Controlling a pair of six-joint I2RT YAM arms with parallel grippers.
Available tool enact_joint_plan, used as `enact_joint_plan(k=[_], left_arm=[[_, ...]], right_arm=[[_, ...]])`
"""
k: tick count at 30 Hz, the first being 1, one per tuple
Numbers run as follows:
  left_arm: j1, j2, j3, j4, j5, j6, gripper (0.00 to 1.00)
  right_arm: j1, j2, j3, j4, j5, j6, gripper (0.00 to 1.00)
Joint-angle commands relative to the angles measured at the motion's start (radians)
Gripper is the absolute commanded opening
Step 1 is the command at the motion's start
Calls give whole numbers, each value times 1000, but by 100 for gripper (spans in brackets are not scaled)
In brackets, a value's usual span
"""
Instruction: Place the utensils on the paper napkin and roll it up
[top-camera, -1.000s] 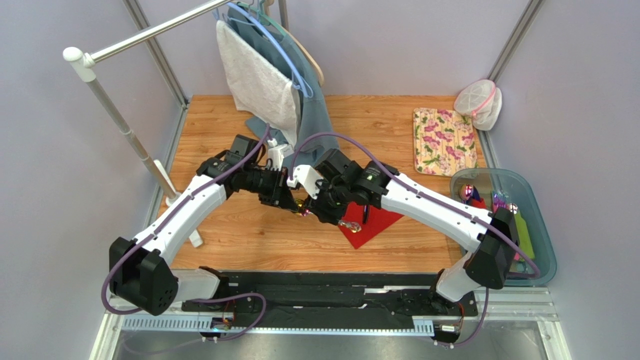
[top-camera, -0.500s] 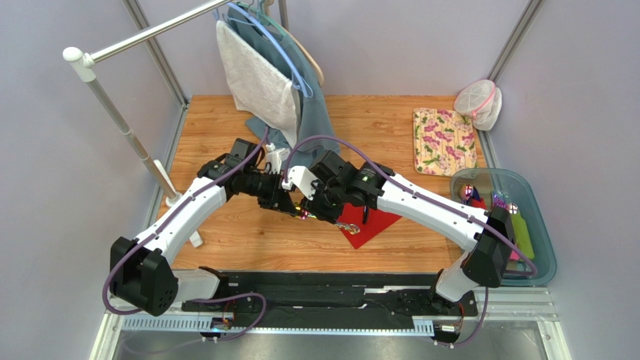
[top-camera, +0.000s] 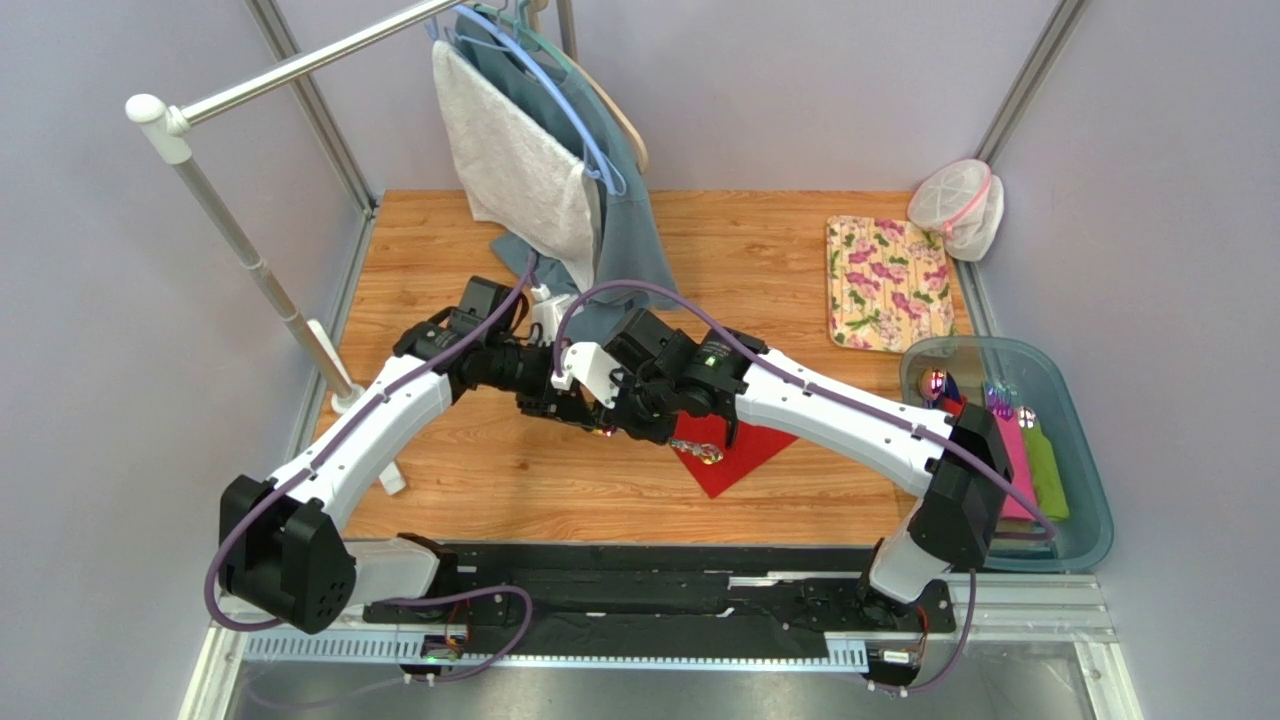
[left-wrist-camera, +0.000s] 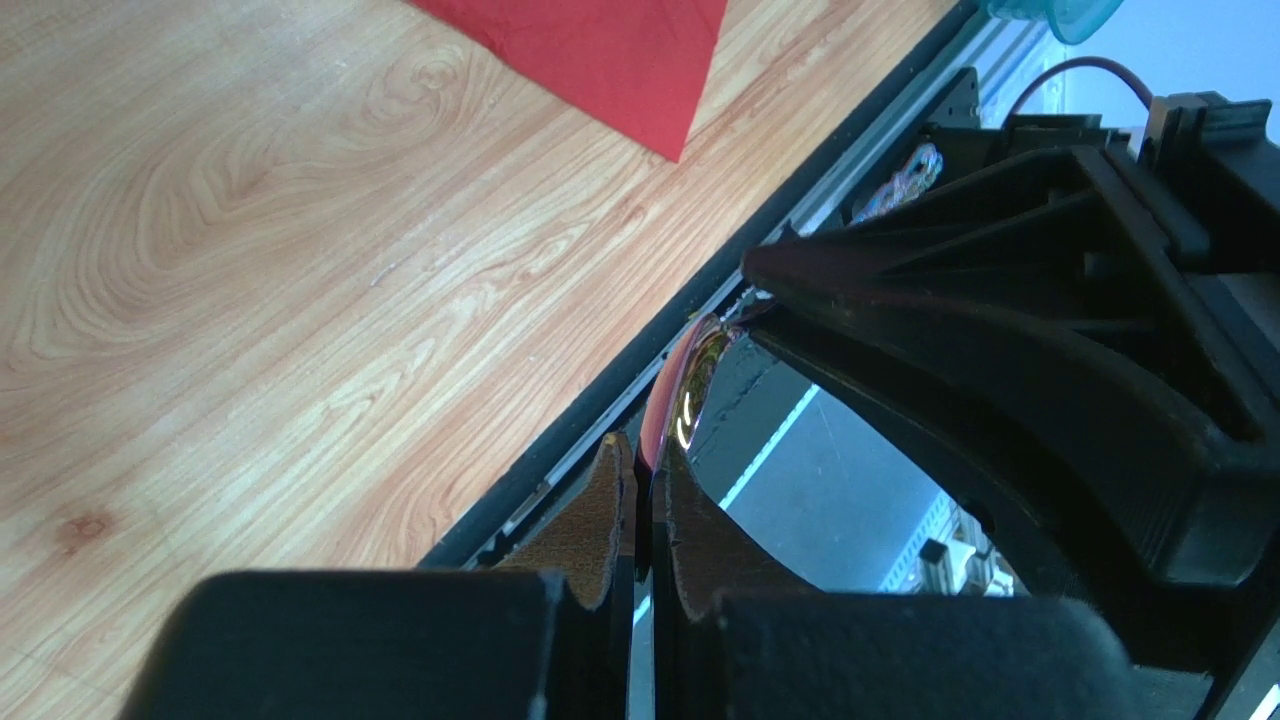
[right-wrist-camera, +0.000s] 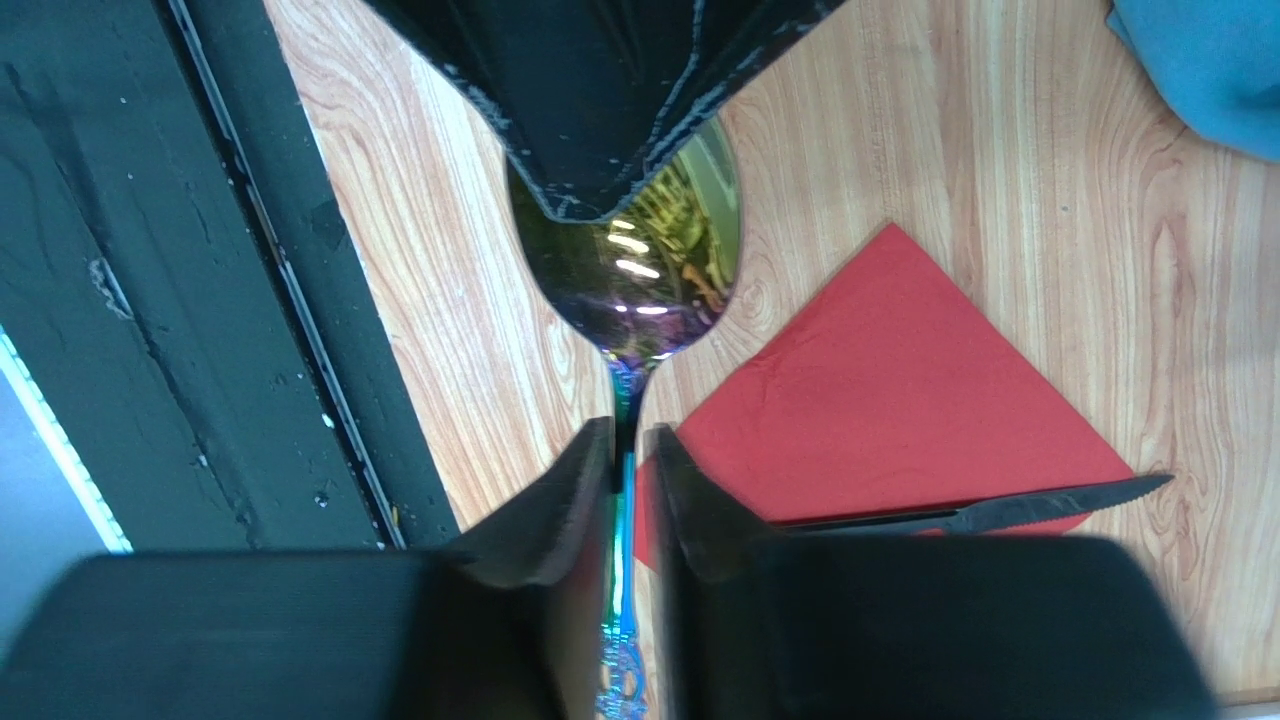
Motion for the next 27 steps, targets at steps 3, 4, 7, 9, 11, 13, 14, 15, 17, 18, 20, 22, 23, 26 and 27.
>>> enact_joint_plan(k=[3, 4, 7, 9, 11, 13, 14, 15, 17, 18, 20, 22, 23, 26, 27], left_arm=[[6, -49, -15, 31, 24, -28, 0], [4, -53, -15, 38, 22, -36, 0], [6, -66, -20, 54, 15, -49, 11], [10, -82, -24, 64, 7, -39, 34], [19, -116, -20, 64, -23, -17, 72], [56, -144, -15, 66, -43, -13, 92], [73, -171, -12, 64, -51, -11, 94], [110, -185, -12, 70, -53, -11, 95], [139, -240, -7, 74, -69, -10, 99], [148, -265, -6, 78, -83, -8, 99], [159, -352, -10, 80, -163, 15, 99], [161, -420, -33, 97, -221, 47, 99], [161, -488, -43, 103, -290, 55, 99], [161, -594, -81, 121, -355, 102, 99], [161, -598, -77, 88, -359, 130, 99]], right_arm=[[4, 7, 55, 33, 14, -17, 1], [6, 7, 53, 31, 14, -19, 0], [4, 2, 46, 30, 11, -23, 0], [5, -10, 29, 35, 18, -26, 0], [0, -25, 12, 39, 29, -28, 0], [-29, -53, -28, 54, 35, -11, 0], [-46, -64, -43, 62, 35, 4, 0], [-89, -74, -87, 73, 38, 45, 0], [-149, -100, -135, 111, 31, 114, 0], [-216, -107, -176, 122, 12, 192, 0], [-287, -110, -215, 151, 0, 260, 0], [-380, -104, -253, 191, 12, 381, 0], [-420, -93, -258, 206, 62, 429, 0], [-456, -43, -251, 255, 141, 573, 0], [-457, -27, -240, 260, 161, 608, 0]])
